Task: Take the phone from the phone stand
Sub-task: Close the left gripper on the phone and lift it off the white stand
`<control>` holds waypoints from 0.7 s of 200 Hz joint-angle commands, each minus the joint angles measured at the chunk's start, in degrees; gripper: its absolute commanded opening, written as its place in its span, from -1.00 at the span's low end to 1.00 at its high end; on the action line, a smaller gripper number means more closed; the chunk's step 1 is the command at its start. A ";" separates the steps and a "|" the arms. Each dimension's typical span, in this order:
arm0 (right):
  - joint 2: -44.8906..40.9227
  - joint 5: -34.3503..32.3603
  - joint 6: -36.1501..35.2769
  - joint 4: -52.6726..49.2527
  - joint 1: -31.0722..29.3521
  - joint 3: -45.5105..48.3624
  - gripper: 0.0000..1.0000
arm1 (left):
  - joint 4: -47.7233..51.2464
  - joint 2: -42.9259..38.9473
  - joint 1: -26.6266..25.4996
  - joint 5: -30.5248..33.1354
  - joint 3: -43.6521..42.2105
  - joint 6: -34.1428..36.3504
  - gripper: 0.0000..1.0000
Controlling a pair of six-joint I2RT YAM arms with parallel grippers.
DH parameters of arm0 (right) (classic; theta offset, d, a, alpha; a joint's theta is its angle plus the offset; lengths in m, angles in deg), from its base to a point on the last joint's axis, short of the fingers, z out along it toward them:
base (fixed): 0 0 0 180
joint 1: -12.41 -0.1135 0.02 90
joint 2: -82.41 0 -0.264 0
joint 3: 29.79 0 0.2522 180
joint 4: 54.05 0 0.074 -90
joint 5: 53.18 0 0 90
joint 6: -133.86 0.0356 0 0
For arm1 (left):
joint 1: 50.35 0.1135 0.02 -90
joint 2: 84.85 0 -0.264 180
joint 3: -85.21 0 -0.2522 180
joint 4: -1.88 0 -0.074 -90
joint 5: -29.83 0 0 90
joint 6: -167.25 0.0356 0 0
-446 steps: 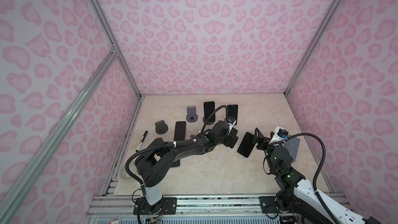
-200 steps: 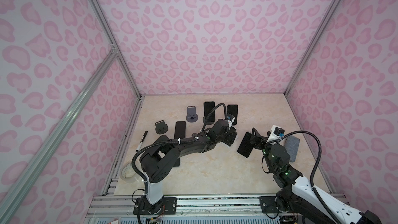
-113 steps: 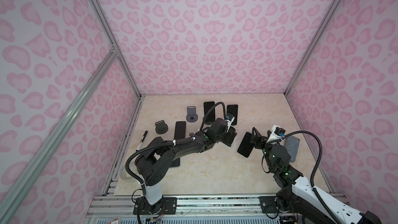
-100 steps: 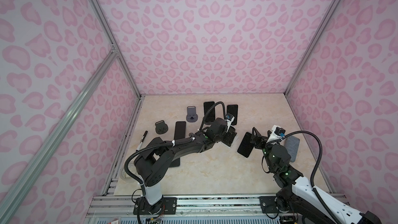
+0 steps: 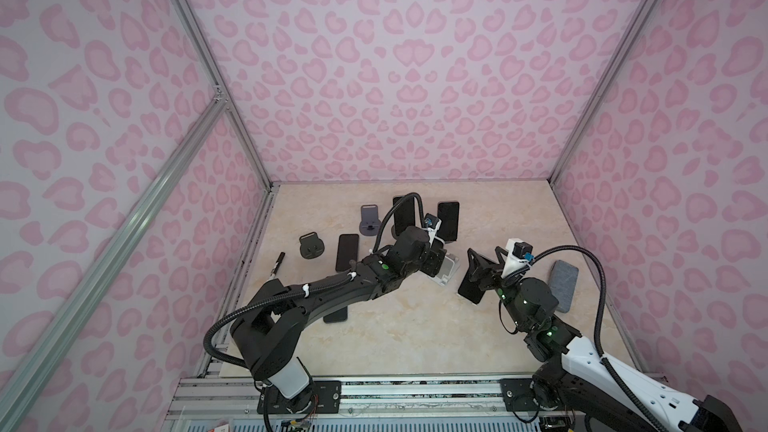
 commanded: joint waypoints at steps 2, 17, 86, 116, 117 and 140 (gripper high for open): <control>1.97 3.11 -4.06 2.20 -1.67 -0.86 0.83 | 1.05 -3.36 0.07 5.69 -1.50 -1.79 0.29; 3.39 2.35 -4.80 2.21 -2.42 -1.17 0.83 | 2.48 -5.59 0.12 8.01 -3.00 -3.06 0.29; 4.98 1.79 -4.94 3.29 -2.68 -1.06 0.82 | 8.12 -17.37 2.35 13.92 -10.75 -5.45 0.30; 5.78 2.57 -4.51 3.41 -2.75 -1.35 0.82 | 11.43 -19.66 6.52 14.11 -12.06 -9.19 0.30; 5.76 2.57 -4.50 3.37 -2.77 -1.35 0.82 | 11.62 -19.66 6.73 14.03 -12.03 -9.30 0.31; 5.62 2.17 -4.45 3.15 -2.91 -1.44 0.82 | 15.62 -18.54 10.30 11.76 -10.65 -12.45 0.30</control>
